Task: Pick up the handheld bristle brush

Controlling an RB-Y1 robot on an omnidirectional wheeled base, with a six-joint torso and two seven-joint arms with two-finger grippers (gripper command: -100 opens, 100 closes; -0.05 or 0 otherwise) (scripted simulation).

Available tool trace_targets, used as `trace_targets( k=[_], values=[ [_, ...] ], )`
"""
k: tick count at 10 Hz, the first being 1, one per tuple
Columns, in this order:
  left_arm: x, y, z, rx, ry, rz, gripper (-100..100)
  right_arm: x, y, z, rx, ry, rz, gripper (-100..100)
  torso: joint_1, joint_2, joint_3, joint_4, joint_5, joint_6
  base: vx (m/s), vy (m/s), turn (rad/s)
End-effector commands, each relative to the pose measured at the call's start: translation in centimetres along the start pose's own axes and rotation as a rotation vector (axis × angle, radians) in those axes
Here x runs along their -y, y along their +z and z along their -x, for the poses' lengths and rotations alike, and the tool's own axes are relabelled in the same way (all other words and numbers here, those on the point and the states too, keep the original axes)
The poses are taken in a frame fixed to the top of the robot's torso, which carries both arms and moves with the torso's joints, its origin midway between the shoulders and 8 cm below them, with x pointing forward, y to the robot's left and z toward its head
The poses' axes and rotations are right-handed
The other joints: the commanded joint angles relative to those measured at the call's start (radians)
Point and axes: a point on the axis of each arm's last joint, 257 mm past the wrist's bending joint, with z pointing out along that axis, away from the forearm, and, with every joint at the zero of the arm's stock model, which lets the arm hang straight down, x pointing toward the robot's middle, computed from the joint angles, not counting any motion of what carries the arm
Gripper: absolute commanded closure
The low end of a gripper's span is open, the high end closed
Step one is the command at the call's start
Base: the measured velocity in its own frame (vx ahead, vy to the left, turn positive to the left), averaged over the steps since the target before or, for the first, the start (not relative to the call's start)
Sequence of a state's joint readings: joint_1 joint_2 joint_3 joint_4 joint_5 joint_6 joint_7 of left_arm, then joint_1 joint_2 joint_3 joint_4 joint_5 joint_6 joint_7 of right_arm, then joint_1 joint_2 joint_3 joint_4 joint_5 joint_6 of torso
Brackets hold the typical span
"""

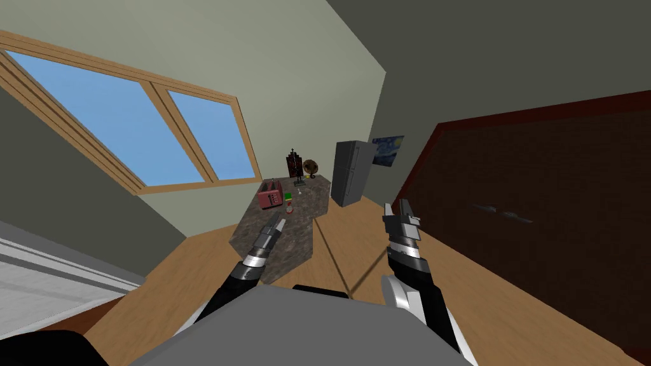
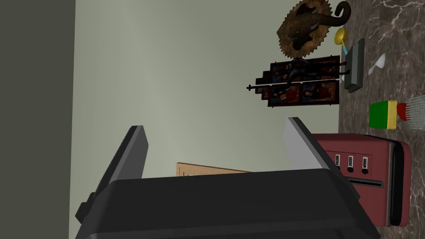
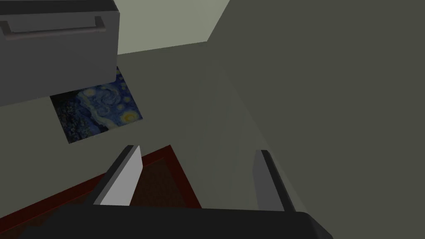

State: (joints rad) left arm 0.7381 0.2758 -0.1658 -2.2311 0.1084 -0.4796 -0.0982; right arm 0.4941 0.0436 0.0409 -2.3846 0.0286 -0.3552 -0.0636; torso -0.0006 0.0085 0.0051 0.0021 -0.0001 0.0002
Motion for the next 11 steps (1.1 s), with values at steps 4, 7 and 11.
trace_targets(
  k=[4, 7, 11],
  values=[
    [-2.9, -3.8, -0.8, -0.057, -0.049, 0.106, -100, 0.0, 0.0, 0.0, 0.000, 0.000, 0.000, 0, 0.002, -0.001, 0.000, 0.000, 0.000, 0.000, -0.113, -0.028, -0.178],
    [-5.6, -7.7, -1.1, -0.099, -0.087, 0.215, -100, 0.0, 0.0, 0.0, 0.000, 0.000, 0.000, 0, -0.001, -0.001, -0.001, 0.000, 0.000, 0.000, -0.097, -0.059, -0.225],
    [-8.4, -12.4, -1.0, -0.139, -0.122, 0.344, -100, 0.0, 0.0, 0.0, 0.000, 0.000, 0.000, 0, -0.001, -0.003, -0.002, -0.001, 0.000, 0.000, -0.073, -0.068, -0.149]
  ],
)
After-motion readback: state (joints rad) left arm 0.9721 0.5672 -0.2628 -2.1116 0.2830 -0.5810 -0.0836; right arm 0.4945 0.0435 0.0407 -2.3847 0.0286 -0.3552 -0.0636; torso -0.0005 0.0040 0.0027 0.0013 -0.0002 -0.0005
